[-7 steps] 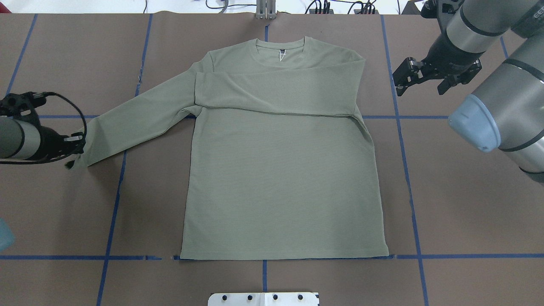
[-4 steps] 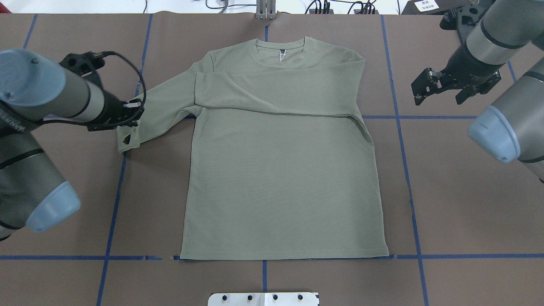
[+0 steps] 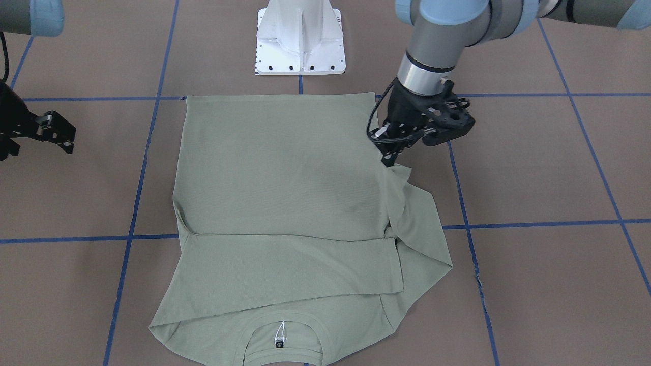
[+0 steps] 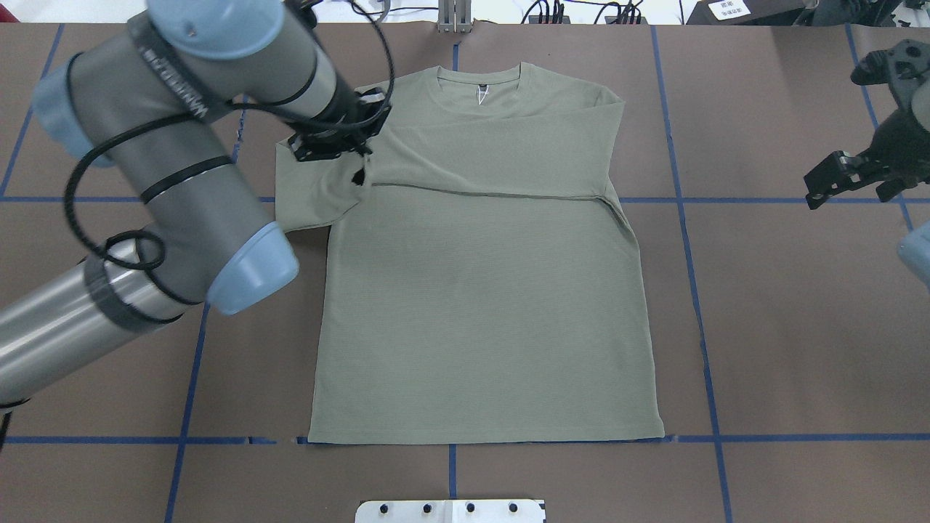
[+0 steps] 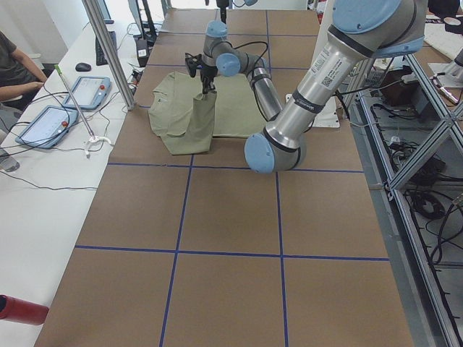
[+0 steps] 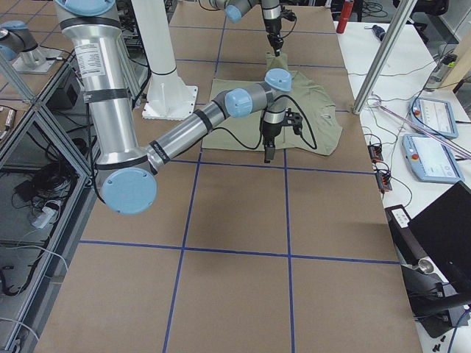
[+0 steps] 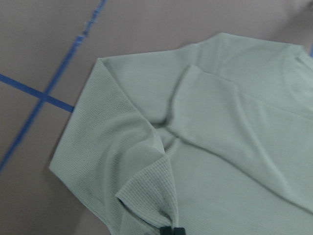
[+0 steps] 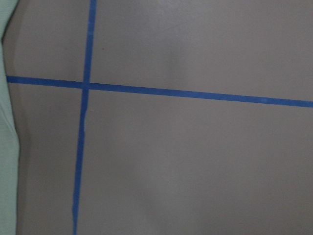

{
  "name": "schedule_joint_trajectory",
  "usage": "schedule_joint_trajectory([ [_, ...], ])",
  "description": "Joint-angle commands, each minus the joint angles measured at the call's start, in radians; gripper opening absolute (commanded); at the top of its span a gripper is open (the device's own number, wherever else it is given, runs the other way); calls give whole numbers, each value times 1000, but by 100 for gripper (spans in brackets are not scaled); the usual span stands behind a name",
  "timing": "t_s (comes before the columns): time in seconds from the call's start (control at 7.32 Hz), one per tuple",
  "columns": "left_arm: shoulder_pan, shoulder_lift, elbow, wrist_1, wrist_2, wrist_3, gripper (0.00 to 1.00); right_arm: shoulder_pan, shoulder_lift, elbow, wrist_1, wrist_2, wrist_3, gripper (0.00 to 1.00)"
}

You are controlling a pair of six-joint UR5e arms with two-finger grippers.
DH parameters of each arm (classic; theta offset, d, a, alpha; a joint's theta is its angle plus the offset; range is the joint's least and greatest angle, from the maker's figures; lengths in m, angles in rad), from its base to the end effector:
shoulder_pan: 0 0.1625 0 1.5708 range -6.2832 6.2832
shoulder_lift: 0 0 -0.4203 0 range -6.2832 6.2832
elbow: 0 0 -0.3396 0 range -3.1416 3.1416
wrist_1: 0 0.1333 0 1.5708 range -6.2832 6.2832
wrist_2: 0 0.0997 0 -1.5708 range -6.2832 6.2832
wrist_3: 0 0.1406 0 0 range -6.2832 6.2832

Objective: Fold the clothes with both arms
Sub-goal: 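Lift the cuff and fold the sleeve across the shirt toward the collar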

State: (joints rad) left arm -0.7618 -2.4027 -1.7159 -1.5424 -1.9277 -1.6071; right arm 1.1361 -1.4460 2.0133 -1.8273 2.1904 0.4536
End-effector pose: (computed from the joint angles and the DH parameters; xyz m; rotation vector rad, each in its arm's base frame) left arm 0.4237 -0.5205 0.1599 0.0251 1.0074 -0.5615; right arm -0.1505 -0.4468 0.4755 0.0075 -0.6841 -0.0781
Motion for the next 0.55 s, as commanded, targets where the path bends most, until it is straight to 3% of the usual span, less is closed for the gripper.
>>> schedule_joint_trajectory([
  [0.0,-54,-185,182,-73,-86,-103,0,54,-73,-5,37,26,-68,100],
  [0.14,-83,-190,177,-71,-143,-132,0,57,-73,-10,37,29,-69,100],
  [0.41,-80,-272,229,-154,-146,-284,0,62,-71,-19,39,29,-75,100],
])
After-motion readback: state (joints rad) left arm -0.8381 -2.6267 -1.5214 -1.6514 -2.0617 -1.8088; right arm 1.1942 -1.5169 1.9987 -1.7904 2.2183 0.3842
